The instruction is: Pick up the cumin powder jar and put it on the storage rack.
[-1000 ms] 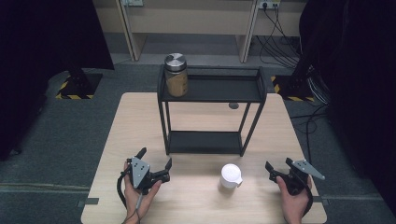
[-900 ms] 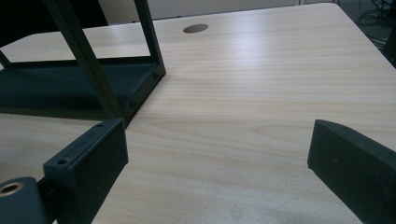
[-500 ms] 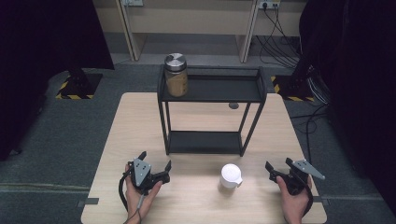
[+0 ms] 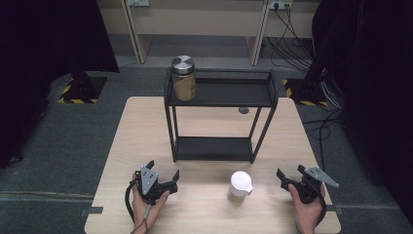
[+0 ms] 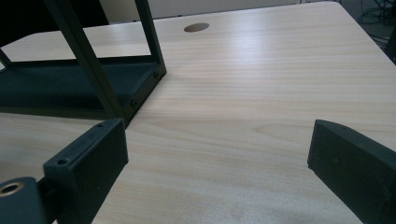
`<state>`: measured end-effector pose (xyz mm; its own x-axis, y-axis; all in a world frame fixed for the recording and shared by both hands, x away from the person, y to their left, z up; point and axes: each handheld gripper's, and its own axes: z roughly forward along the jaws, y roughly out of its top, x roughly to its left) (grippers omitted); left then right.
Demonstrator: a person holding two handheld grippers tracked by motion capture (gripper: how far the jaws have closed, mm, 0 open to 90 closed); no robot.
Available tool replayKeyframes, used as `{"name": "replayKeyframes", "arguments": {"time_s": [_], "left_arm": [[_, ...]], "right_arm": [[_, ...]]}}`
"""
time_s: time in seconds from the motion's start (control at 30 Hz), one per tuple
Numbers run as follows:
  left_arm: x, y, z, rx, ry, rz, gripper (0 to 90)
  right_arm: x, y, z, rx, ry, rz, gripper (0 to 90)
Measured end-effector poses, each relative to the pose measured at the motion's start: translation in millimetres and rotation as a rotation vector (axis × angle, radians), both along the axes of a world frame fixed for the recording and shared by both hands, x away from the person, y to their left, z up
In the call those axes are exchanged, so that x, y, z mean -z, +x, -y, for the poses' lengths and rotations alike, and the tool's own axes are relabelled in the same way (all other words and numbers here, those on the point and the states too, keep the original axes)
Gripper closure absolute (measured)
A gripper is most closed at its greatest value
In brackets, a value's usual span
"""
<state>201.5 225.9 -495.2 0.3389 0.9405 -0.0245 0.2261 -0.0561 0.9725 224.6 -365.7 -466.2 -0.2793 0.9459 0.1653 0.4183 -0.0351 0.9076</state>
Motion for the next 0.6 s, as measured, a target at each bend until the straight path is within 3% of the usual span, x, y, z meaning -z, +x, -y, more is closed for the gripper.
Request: {"name": "replayKeyframes", "arguments": {"time_s": [0.6], "left_arm": [[-0.2,0.2,1.2,-0.008,-0.002,-0.014,1.6]], "right_arm": [[0.4,-0.2,0.6,-0.002,0.003,0.002,5.2]]}}
